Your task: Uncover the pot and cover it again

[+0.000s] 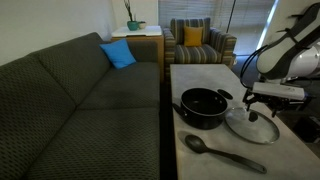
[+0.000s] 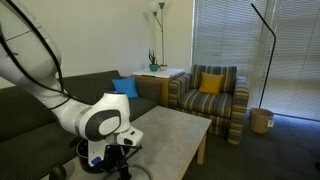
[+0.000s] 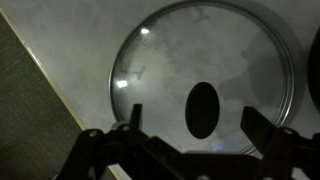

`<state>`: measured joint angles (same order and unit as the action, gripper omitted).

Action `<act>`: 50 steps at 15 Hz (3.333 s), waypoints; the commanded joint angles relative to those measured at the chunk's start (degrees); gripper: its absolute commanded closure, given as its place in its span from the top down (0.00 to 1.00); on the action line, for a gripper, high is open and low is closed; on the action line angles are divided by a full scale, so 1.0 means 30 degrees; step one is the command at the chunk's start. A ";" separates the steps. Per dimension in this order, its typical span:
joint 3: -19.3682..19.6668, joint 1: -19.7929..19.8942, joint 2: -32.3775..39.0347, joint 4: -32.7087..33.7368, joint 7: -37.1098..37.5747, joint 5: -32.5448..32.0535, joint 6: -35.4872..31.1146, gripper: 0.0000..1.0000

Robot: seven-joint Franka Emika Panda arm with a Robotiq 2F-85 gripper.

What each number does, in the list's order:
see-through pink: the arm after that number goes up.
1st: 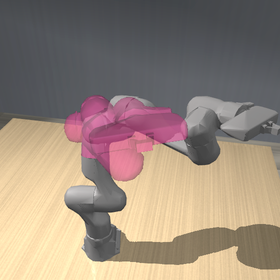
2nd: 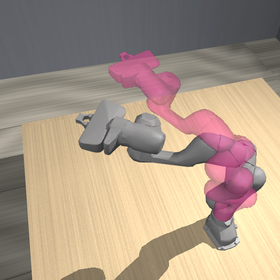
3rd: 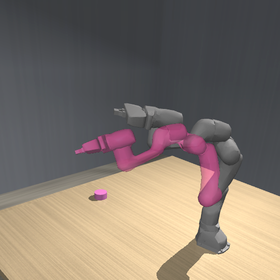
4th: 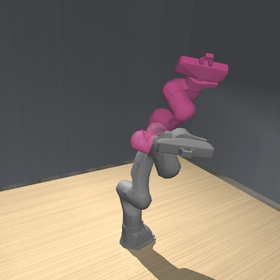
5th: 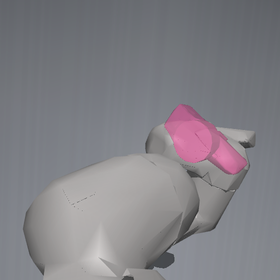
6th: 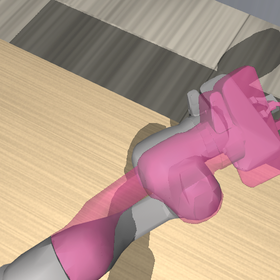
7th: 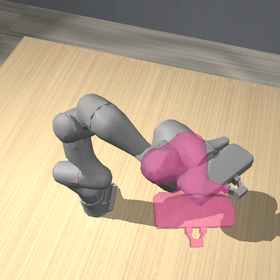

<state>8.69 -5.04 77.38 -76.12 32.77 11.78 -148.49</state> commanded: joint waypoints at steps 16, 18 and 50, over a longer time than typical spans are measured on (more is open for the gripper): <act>-0.0151 0.0793 0.2359 0.3223 0.2216 -0.0341 0.0055 0.60; -0.0233 0.0844 0.2359 0.3283 0.2071 -0.0362 0.0103 0.46; -0.2019 0.2527 0.2357 0.4082 -0.2042 -0.0011 0.2614 0.75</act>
<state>4.04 1.02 84.45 -65.11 29.53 11.01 -143.85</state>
